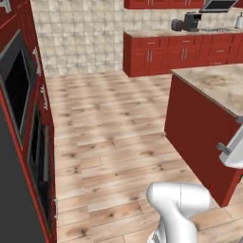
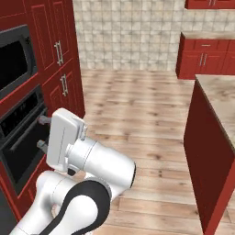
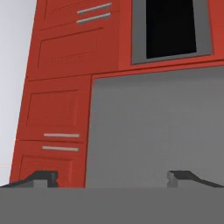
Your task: Retrieve the wine glasses from the counter and place one next to each plate.
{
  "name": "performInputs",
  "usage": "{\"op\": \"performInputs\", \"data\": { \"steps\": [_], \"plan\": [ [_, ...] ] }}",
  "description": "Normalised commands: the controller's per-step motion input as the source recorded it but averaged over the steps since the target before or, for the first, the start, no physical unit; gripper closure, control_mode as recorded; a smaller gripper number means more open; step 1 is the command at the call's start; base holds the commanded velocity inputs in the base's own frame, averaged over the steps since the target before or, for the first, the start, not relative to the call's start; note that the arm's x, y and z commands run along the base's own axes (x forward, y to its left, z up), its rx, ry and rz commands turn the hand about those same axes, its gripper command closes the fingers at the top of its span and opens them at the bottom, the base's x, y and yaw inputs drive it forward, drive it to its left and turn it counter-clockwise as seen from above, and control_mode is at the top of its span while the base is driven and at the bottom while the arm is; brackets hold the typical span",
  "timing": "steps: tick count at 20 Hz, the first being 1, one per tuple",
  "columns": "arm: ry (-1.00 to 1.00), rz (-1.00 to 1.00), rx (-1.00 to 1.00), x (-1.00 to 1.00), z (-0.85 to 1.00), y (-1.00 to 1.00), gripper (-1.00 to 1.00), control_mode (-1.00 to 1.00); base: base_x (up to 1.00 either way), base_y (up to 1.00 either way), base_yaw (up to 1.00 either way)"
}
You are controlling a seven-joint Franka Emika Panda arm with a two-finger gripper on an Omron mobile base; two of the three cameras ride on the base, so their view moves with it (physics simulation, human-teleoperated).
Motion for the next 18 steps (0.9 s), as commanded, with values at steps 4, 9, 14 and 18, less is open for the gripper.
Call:
{"op": "performInputs", "data": {
  "steps": [4, 9, 14, 18],
  "plan": [
    [0.00, 0.00, 0.00, 0.00, 0.00, 0.00, -1.00, 1.00, 0.50, 1.00, -0.08],
    [0.00, 0.00, 0.00, 0.00, 0.00, 0.00, -1.00, 1.00, 0.98, 0.95, -0.21],
    [0.00, 0.00, 0.00, 0.00, 0.00, 0.00, -1.00, 1.00, 1.00, 0.73, -0.26],
    [0.00, 0.00, 0.00, 0.00, 0.00, 0.00, -1.00, 1.00, 1.00, 0.12, -0.15]
  ]
}}
